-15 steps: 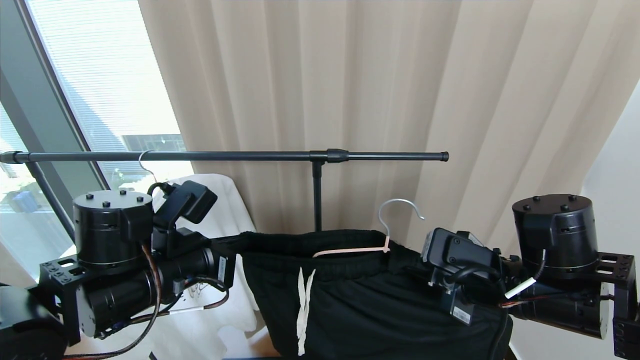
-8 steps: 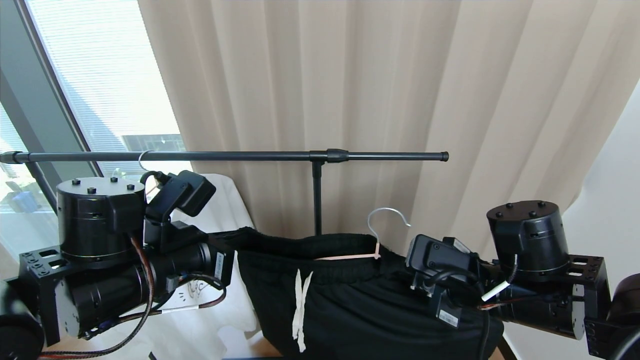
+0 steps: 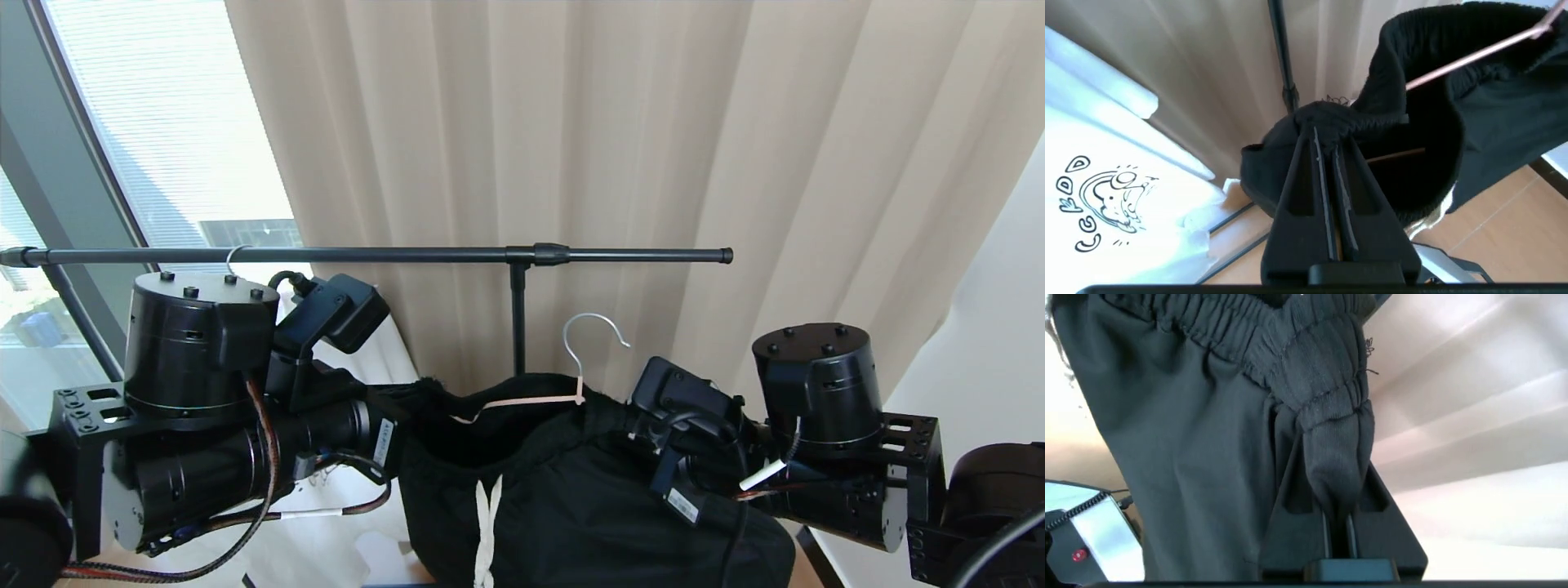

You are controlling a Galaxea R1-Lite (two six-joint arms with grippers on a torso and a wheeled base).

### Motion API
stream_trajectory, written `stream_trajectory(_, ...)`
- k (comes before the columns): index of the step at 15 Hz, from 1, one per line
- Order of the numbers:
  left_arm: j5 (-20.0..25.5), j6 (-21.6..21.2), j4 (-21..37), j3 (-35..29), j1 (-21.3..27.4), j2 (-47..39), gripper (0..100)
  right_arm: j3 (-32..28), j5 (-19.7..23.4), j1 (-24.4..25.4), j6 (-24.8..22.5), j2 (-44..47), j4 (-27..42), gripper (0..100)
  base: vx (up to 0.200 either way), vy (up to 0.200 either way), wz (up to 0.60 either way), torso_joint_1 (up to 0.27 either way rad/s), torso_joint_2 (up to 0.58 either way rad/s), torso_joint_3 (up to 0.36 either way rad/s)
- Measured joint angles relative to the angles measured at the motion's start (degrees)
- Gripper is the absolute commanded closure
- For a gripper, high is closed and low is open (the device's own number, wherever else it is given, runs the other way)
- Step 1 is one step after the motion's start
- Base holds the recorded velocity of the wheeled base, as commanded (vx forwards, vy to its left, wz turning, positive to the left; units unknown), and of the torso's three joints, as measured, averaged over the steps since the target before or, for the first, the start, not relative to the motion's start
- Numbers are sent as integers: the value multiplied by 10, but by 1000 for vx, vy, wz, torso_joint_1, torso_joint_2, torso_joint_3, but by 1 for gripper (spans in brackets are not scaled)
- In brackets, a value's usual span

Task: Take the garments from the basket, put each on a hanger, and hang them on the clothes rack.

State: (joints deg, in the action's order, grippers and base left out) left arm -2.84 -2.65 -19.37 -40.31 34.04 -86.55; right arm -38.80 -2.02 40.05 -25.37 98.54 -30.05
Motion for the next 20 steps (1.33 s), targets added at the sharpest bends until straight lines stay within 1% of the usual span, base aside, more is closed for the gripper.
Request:
stream_trajectory(2, -5, 1, 6, -7, 3, -4, 100, 3, 0, 4, 1, 2, -3, 100, 0, 0, 0, 0, 0, 0)
stream_trajectory(4, -5, 6, 25, -20, 4, -5, 100, 6, -6, 10, 0, 7, -4, 100, 0, 0, 0, 0, 0, 0)
stream_trajectory(6, -5, 23, 69, -50, 4, -5, 100, 8, -36, 18, 0, 19, -5, 100, 0, 0, 0, 0, 0, 0)
stream_trajectory(8, -5, 36, 114, -80, 4, 2, 100, 8, -48, 23, 1, 32, -17, 100, 0, 0, 0, 0, 0, 0)
stream_trajectory(9, -5, 38, 120, -88, 4, 6, 100, 8, -48, 24, 1, 39, -41, 100, 0, 0, 0, 0, 0, 0)
stream_trajectory(11, -5, 41, 123, -91, 4, 11, 100, 9, -48, 25, 3, 51, -67, 100, 0, 0, 0, 0, 0, 0)
stream_trajectory(12, -5, 43, 123, -89, 4, 12, 100, 9, -48, 26, 10, 54, -69, 100, 0, 0, 0, 0, 0, 0)
stream_trajectory(17, -5, 46, 123, -63, 7, 11, 100, -4, -44, 28, 63, 49, -72, 100, 0, 0, 0, 0, 0, 0)
stream_trajectory(20, -5, 46, 128, -50, 17, 11, 100, -7, -42, 27, 83, 42, -109, 100, 0, 0, 0, 0, 0, 0)
